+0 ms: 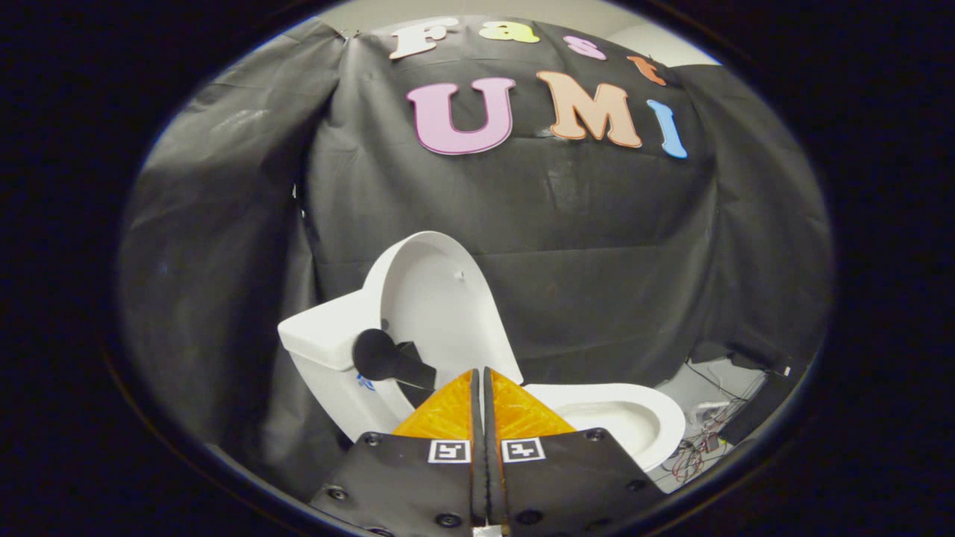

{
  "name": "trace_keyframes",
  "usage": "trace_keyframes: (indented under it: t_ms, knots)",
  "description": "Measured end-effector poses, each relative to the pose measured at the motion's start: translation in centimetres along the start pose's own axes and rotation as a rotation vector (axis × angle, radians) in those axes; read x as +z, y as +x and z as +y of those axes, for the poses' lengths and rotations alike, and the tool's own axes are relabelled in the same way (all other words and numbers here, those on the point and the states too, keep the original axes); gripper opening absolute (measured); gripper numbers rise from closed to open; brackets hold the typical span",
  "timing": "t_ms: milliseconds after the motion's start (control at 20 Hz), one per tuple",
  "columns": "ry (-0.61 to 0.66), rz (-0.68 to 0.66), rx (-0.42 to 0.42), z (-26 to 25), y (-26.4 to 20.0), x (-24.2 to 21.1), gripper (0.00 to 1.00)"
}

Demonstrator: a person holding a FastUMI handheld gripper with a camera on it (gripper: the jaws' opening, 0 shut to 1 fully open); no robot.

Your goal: Open the toilet lid.

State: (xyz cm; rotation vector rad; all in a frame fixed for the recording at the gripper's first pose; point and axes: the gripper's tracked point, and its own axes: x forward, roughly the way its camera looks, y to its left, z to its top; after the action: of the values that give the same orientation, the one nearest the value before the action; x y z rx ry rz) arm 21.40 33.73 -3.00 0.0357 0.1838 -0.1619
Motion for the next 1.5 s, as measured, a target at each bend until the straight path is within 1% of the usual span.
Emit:
trace_keyframes:
  t_ms: [250,450,600,750,950,1050,1200,1250,1300,1400,1500]
  knots:
    - [-0.017,0.004,-0.004,3.5,0.1,0.1,0.01]
    - [-0.026,-0.006,-0.049,5.0,-0.2,0.2,0.02]
    - [-0.078,-0.012,-0.095,5.3,-0.1,0.7,0.02]
    - [-0.103,-0.003,-0.105,5.7,0.3,0.4,0.02]
    - [-0.109,0.021,-0.111,5.6,0.4,-0.2,0.10]
    - [-0.111,0.018,-0.109,5.7,0.4,0.0,0.10]
    - [-0.202,-0.001,-0.227,2.7,-0.8,0.7,0.64]
    - [-0.205,-0.006,-0.212,2.6,-1.1,0.8,0.82]
    - [-0.183,-0.011,-0.175,3.3,-0.9,1.2,1.00]
    - [-0.141,-0.012,-0.142,3.2,-0.9,1.3,0.99]
    - [-0.120,0.004,-0.132,3.1,-1.2,1.0,0.98]
